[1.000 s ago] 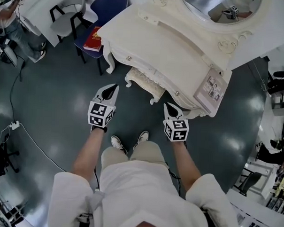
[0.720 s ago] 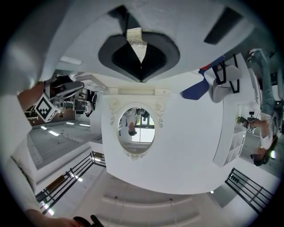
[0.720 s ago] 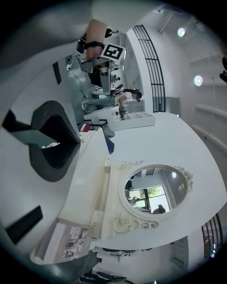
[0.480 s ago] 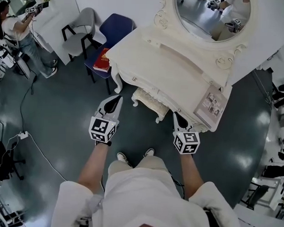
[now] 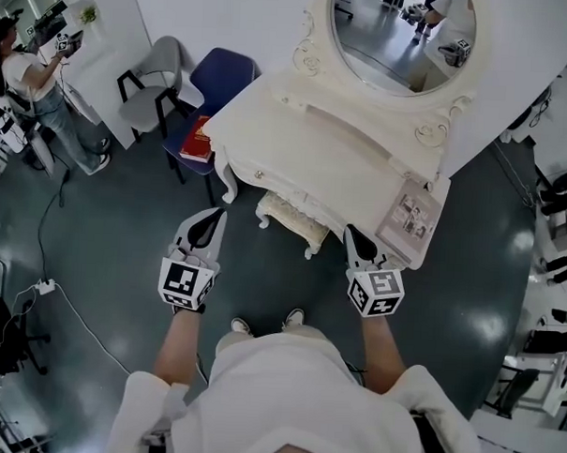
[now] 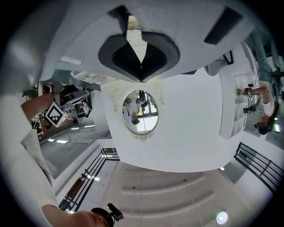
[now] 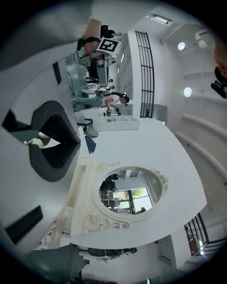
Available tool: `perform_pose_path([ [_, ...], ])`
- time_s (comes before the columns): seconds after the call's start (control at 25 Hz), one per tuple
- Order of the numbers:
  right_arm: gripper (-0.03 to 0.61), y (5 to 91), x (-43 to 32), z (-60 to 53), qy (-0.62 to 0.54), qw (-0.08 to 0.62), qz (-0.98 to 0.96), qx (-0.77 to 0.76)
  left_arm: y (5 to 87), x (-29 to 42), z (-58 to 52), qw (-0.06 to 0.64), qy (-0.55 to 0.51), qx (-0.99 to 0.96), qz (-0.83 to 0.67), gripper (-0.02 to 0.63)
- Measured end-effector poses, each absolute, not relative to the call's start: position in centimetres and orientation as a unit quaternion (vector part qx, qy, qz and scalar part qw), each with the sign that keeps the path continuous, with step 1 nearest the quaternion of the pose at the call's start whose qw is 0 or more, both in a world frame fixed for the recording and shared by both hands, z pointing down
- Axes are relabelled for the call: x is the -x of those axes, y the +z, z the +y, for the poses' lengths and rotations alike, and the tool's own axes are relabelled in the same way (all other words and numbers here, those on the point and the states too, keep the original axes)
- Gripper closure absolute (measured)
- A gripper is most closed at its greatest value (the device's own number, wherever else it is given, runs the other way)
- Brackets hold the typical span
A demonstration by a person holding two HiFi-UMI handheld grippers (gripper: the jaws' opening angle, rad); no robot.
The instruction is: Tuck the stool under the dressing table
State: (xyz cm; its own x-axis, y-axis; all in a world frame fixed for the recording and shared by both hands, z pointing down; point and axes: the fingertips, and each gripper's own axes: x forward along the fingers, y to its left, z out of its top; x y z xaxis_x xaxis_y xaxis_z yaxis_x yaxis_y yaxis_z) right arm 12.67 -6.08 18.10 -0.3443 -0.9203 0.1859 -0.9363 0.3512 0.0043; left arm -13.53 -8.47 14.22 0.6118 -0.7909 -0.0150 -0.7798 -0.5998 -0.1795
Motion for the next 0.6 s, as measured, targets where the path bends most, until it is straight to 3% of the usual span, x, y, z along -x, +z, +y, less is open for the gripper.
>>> perform_pose_path([
  [0.6,0.577,10.6,-14.9,-5.5,0.004,0.029,-0.808,-0.588,7.7,20.9,-5.7,0.094,0.035,0.852,0.513,0.598],
])
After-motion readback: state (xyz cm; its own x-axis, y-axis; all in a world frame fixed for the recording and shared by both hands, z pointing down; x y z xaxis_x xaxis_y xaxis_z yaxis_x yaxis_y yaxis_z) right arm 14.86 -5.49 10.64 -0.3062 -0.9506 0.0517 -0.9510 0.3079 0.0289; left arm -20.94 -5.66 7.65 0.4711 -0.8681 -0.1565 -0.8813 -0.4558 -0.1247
